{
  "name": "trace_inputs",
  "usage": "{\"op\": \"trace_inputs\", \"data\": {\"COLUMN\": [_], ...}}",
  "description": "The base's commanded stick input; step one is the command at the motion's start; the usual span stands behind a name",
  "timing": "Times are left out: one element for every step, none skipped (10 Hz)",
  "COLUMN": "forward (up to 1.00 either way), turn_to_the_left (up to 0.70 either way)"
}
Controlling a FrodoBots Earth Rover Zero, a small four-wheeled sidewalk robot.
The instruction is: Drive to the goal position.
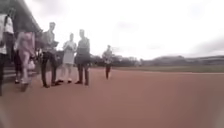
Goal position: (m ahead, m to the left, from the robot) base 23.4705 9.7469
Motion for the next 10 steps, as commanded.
{"op": "trace_inputs", "data": {"forward": [0.7, 0.7, 0.7, 0.7, 0.7, 0.7, 0.7, 0.7, 0.7, 0.7], "turn_to_the_left": [0.01, 0.01, 0.01, 0.01, 0.01, 0.01, 0.01, 0.01, 0.01, 0.01]}}
